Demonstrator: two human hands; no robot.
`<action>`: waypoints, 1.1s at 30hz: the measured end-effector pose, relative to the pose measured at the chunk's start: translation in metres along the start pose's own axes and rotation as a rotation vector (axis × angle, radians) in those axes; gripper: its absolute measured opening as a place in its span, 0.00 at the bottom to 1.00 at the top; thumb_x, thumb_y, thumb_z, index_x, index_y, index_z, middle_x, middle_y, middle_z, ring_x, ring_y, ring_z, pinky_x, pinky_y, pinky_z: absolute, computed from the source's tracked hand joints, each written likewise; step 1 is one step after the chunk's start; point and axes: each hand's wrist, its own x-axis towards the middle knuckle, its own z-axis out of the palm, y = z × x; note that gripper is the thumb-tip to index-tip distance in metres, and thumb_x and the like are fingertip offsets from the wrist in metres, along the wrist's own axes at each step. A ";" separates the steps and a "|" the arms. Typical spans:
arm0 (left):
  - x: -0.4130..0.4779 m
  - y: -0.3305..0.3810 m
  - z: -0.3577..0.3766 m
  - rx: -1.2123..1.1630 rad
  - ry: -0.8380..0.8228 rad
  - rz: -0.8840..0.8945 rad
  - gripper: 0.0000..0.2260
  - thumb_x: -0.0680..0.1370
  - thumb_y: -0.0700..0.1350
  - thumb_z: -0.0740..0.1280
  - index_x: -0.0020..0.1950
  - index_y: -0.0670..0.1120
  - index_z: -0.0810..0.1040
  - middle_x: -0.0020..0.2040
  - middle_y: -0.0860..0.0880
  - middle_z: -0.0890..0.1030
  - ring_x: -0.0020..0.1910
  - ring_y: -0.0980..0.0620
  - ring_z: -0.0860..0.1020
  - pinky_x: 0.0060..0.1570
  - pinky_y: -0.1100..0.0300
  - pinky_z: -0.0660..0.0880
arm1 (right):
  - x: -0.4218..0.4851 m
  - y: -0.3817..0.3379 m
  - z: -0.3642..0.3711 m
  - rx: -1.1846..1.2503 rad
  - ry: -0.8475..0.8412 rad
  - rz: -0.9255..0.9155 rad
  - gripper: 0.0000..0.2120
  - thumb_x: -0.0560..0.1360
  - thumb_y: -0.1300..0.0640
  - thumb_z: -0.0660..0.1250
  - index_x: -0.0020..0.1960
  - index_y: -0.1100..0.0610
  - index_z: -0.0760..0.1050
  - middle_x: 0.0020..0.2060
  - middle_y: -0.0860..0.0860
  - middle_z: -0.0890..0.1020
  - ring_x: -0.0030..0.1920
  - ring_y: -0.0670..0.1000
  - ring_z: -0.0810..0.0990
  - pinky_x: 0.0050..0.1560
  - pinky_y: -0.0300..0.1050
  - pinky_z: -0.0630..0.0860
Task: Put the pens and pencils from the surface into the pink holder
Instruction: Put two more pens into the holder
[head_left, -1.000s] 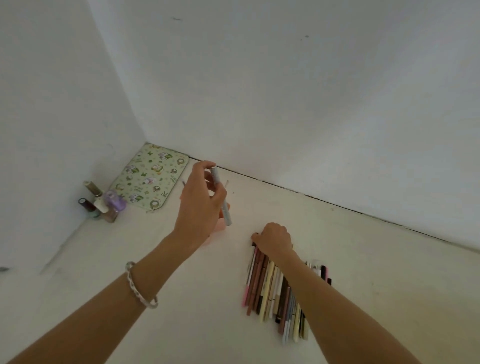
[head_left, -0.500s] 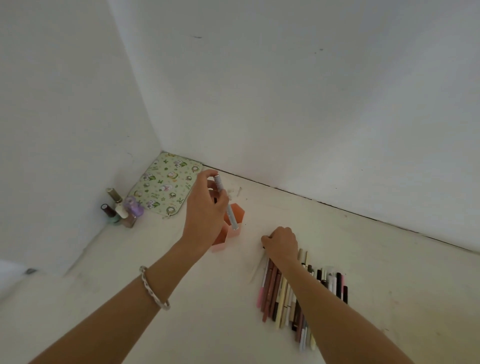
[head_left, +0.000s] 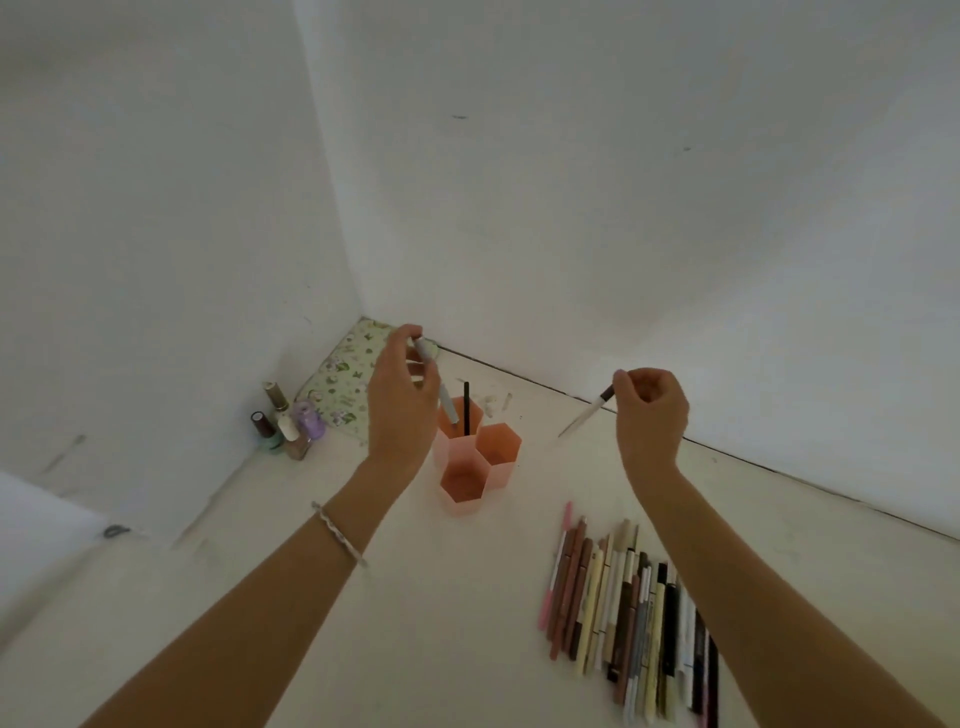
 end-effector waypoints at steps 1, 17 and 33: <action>-0.004 -0.006 0.004 0.032 -0.029 0.007 0.11 0.80 0.39 0.63 0.62 0.47 0.73 0.48 0.51 0.79 0.44 0.57 0.78 0.42 0.70 0.74 | -0.001 -0.010 0.003 0.035 0.002 -0.021 0.04 0.74 0.57 0.69 0.45 0.57 0.76 0.37 0.49 0.80 0.35 0.48 0.75 0.40 0.43 0.72; -0.015 -0.012 -0.026 0.124 -0.080 0.070 0.13 0.81 0.37 0.59 0.61 0.45 0.76 0.57 0.51 0.78 0.51 0.57 0.75 0.55 0.59 0.74 | -0.075 -0.009 0.071 -0.329 -0.478 -0.432 0.06 0.76 0.50 0.66 0.48 0.52 0.78 0.44 0.44 0.80 0.43 0.46 0.74 0.46 0.40 0.69; -0.153 -0.001 0.110 0.656 -0.911 -0.236 0.10 0.81 0.51 0.59 0.57 0.46 0.72 0.56 0.47 0.79 0.55 0.46 0.79 0.52 0.55 0.75 | -0.014 0.040 -0.049 -0.272 -0.254 -0.121 0.06 0.77 0.62 0.64 0.48 0.53 0.77 0.39 0.45 0.80 0.34 0.43 0.75 0.35 0.27 0.70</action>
